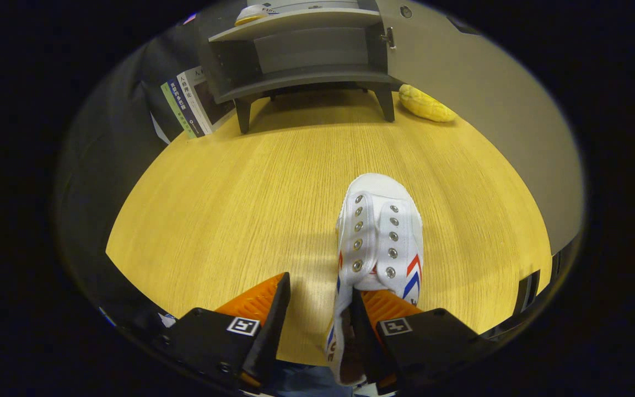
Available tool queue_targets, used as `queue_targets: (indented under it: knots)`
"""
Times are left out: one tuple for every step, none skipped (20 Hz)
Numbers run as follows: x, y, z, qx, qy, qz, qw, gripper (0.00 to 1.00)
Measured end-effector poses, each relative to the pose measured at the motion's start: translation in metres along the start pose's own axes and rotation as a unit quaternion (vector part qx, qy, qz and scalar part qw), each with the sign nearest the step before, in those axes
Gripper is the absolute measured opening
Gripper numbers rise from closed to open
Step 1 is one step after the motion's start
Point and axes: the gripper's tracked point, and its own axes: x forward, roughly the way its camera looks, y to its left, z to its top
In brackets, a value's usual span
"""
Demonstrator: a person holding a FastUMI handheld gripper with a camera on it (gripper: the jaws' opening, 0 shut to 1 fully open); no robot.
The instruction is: Open the shoe cabinet door, grab the shoes and put them into the shoe cabinet, then close the shoe cabinet door.
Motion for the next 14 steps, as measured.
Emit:
queue_targets:
  knots:
    - [0.0, -0.005, -0.001, 0.003, -0.001, -0.01, 1.0, 0.45]
    - [0.0, -0.011, 0.002, 0.016, -0.004, -0.018, 1.0, 0.31]
    - [0.001, -0.01, 0.003, 0.031, -0.007, -0.016, 0.999, 0.16]
    - [-0.001, -0.012, 0.005, 0.041, -0.014, -0.017, 0.999, 0.13]
    - [-0.003, -0.011, 0.007, 0.041, -0.018, -0.016, 0.999, 0.09]
    - [-0.002, -0.011, 0.008, 0.036, -0.029, -0.016, 0.999, 0.04]
    - [-0.005, -0.009, 0.014, 0.027, -0.044, -0.015, 0.999, 0.02]
    - [-0.01, -0.007, 0.022, 0.018, -0.06, -0.014, 0.998, 0.02]
    - [-0.013, -0.005, 0.028, 0.013, -0.068, -0.01, 0.998, 0.02]
    - [-0.016, -0.005, 0.034, 0.013, -0.075, -0.004, 0.997, 0.02]
    - [-0.021, -0.004, 0.039, 0.016, -0.08, 0.003, 0.997, 0.02]
    - [-0.026, -0.001, 0.041, 0.019, -0.081, 0.013, 0.996, 0.02]
    - [-0.031, 0.0, 0.043, 0.016, -0.086, 0.017, 0.996, 0.02]
    - [-0.034, 0.001, 0.043, 0.006, -0.09, 0.018, 0.996, 0.02]
